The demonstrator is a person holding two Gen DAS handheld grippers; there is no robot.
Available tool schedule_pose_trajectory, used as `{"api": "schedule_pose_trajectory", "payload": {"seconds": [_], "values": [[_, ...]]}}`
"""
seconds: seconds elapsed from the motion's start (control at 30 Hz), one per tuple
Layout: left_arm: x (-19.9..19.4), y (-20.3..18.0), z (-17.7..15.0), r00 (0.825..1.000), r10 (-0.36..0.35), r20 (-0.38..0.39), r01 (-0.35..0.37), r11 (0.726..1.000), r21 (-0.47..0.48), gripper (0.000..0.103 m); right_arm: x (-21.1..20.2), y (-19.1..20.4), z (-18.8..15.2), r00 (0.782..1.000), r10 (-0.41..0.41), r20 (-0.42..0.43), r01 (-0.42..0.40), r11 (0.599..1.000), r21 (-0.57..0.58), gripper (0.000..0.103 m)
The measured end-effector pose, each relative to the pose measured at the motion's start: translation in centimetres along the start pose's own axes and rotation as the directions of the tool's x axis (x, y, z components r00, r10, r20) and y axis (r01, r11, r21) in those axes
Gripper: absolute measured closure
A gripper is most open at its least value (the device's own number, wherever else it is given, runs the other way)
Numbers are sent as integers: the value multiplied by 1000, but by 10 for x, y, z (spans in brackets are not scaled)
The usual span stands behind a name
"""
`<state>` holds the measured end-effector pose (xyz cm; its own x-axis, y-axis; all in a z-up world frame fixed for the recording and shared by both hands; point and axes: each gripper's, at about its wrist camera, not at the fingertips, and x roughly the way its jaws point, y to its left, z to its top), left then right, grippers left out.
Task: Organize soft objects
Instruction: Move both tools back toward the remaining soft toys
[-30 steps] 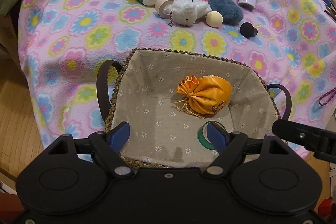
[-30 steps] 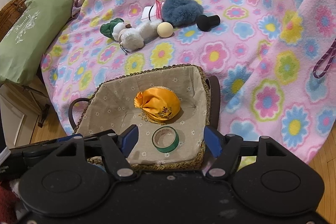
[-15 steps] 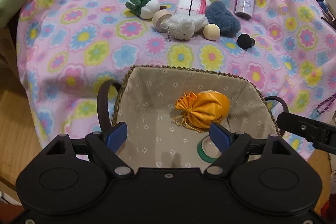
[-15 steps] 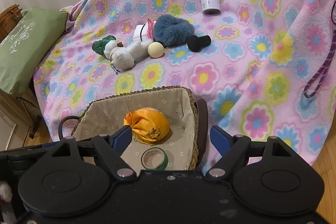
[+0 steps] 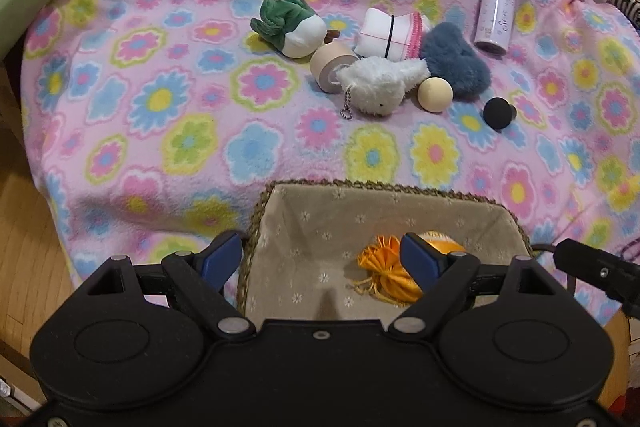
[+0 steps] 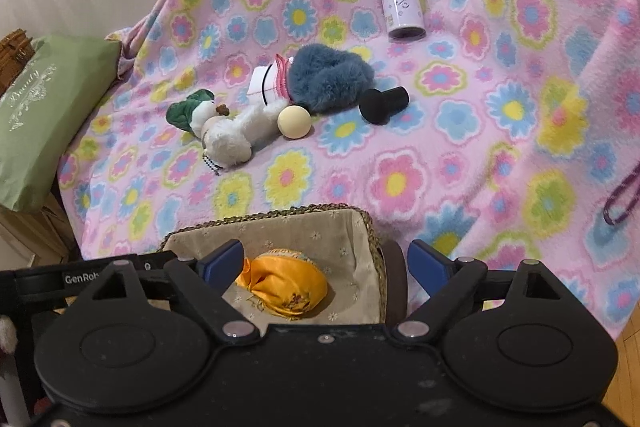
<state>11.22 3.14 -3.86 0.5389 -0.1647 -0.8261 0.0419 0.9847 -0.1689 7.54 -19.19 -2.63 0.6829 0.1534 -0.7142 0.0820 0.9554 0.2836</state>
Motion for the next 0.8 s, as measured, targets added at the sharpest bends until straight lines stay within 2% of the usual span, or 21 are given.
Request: {"api": "schedule_pose_trajectory", "payload": {"seconds": [0.27, 0.57, 0.8], "values": [[19, -1, 33, 1000, 3, 3, -3, 1000, 6, 20, 27, 0, 19, 999, 2, -33, -2, 1000, 8, 14], [45, 4, 76, 997, 59, 44, -60, 998, 24, 20, 54, 0, 57, 997, -65, 46, 68, 996, -64, 14], [69, 11, 102, 996, 77, 41, -78, 997, 8, 20, 77, -4, 82, 993, -103, 58, 107, 991, -81, 14]]}}
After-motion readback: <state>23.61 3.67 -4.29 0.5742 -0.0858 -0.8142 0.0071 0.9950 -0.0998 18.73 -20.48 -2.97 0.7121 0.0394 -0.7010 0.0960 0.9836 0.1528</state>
